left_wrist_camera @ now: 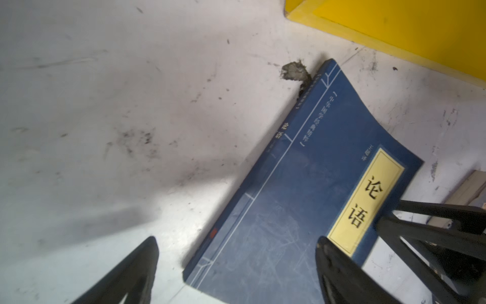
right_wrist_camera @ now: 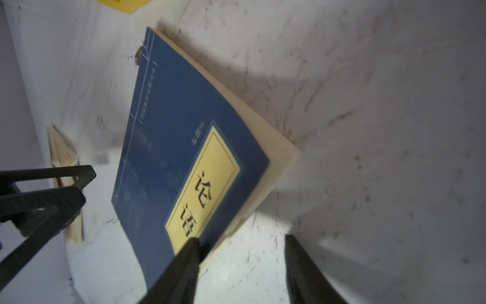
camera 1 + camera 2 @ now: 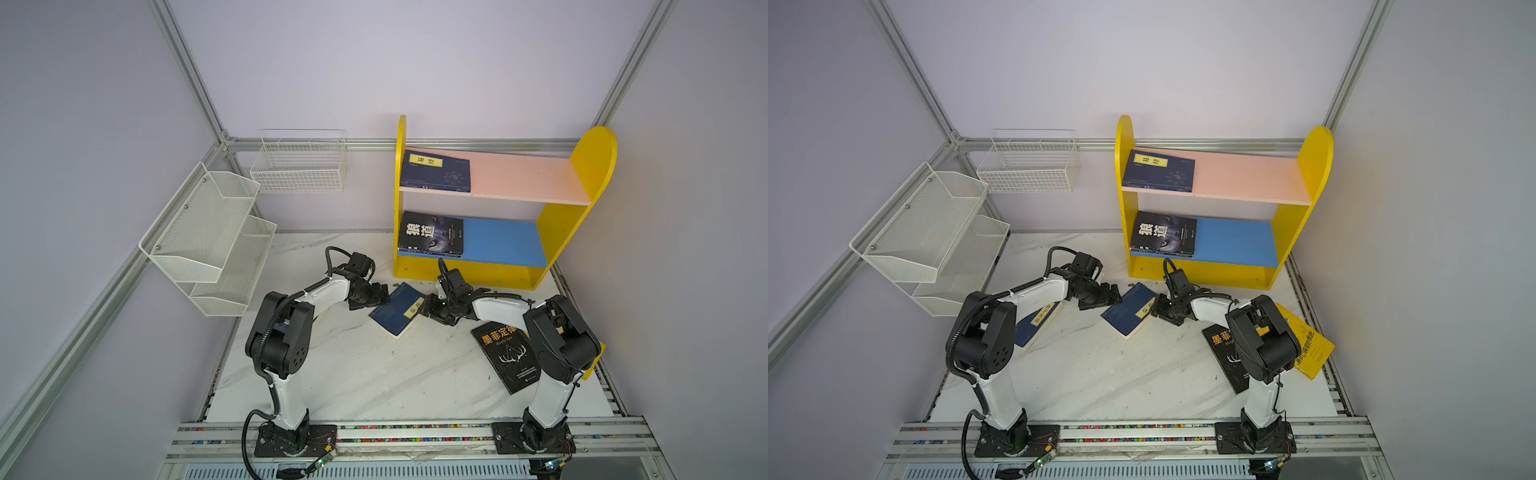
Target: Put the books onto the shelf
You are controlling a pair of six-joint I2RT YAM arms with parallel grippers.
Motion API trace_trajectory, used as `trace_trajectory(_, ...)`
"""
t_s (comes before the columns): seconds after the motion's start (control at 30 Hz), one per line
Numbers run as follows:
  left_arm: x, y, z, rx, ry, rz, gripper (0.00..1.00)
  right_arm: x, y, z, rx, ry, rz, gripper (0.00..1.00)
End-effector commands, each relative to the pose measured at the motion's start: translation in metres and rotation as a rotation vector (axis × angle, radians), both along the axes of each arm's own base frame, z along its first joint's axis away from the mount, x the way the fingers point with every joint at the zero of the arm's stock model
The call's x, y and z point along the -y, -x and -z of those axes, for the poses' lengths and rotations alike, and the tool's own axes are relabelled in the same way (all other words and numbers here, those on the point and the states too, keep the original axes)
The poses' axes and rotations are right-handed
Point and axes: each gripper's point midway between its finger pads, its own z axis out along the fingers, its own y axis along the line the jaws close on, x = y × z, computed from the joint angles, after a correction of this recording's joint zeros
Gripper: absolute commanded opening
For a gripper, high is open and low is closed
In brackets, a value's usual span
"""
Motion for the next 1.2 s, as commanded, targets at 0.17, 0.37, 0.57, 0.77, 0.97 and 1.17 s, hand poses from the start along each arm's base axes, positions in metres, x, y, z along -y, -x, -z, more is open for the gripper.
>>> trace_trajectory(0.17,0.042,0.014,-0.009,-0.02,0.18,0.124,0.9,0.027,-0.019,0.035,0.038,0.205,0.015,0.37)
trace_trajectory(0.37,0.09,0.053,-0.017,-0.074,0.294,0.234,0.9,0.027,-0.036,0.035,0.063,0.277,-0.016,0.35)
trace_trajectory(0.57,0.085,0.049,-0.014,-0.066,0.313,0.112,0.9,0.026,-0.046,0.039,0.081,0.351,-0.099,0.31)
trace_trajectory(0.77,0.06,0.028,-0.001,-0.092,0.347,-0.135,0.89,0.028,-0.039,0.042,0.077,0.357,-0.133,0.3)
trace_trajectory(0.97,0.071,0.015,0.017,-0.158,0.454,-0.278,0.85,0.033,-0.016,0.051,0.043,0.356,-0.161,0.3)
trace_trajectory(1.17,0.105,-0.005,-0.01,-0.088,0.693,-0.251,0.77,0.02,0.01,0.078,-0.001,0.338,-0.261,0.28)
